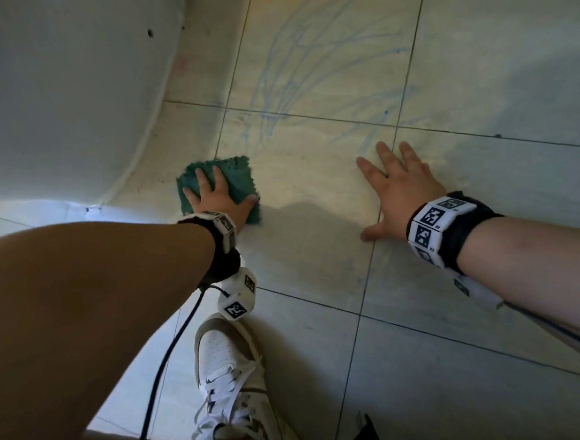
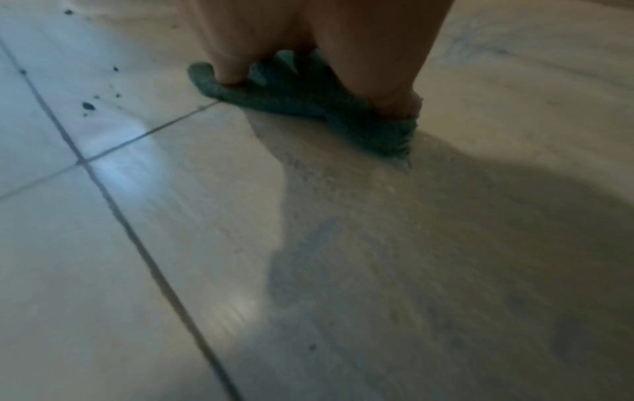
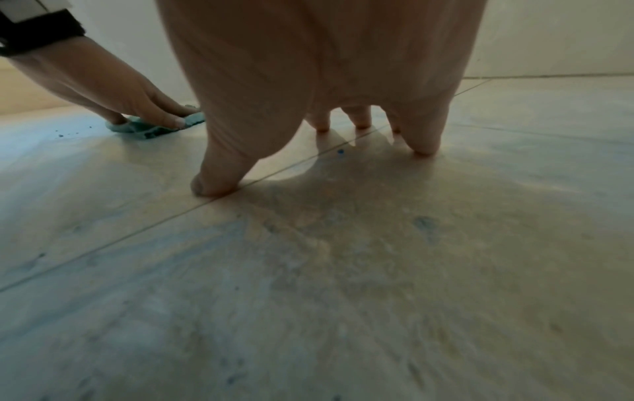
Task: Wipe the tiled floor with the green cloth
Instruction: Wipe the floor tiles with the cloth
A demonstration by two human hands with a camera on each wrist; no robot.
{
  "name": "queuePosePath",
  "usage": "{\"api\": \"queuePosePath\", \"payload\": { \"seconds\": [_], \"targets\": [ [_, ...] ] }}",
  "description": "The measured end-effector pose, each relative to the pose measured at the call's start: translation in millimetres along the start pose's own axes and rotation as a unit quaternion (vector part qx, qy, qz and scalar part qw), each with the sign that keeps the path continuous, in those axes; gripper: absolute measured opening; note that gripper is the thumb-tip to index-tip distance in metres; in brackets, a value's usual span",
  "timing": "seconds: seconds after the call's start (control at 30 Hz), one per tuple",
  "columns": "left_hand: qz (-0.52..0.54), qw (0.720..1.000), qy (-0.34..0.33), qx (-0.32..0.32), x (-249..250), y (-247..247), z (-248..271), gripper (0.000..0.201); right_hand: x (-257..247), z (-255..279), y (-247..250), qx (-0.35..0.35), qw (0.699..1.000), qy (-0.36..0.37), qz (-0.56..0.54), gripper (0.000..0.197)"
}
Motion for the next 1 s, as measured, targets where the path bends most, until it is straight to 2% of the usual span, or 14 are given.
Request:
{"api": "queuePosePath", "payload": {
  "seconds": [0.2, 0.3, 0.47, 0.57, 0.7, 1.0],
  "targets": [
    [-0.069, 0.990, -0.122, -0.003, 43.3, 25.5, -15.2, 0.099, 2.3, 0.6, -1.3, -0.001, 1.000, 0.002, -0.013, 0.130],
    [-0.111, 0.977, -0.181, -0.003, 68.5, 15.8, 3.9, 0.098, 8.6, 4.3, -5.2, 0.012, 1.000, 0.009, -0.018, 0.131],
    [-0.193, 0.914, -0.352, -0.058, 143.0, -33.8, 66.5, 0.100, 14.5, 11.7, -12.0, 0.043, 0.998, -0.031, -0.026, 0.137],
    [-0.213, 0.902, -0.371, -0.048, 159.0, -42.0, 68.7, 0.102, 15.4, 13.7, -14.1, 0.047, 0.997, -0.060, -0.032, 0.140],
    [-0.234, 0.890, -0.390, -0.043, 160.5, -32.8, 56.8, 0.102, 17.5, 13.6, -15.7, 0.053, 0.996, -0.062, -0.039, 0.140],
    [-0.220, 0.897, -0.382, -0.028, 207.5, -18.1, 33.3, 0.099, 29.1, 18.7, -21.8, 0.072, 0.991, -0.100, -0.056, 0.144]
  ]
}}
Point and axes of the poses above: each hand's wrist, its own z-axis away from the middle knuckle, its own y-axis out of the back of the hand, x = y × z, the point moved 1 cm from there along -z, towards the middle knuckle
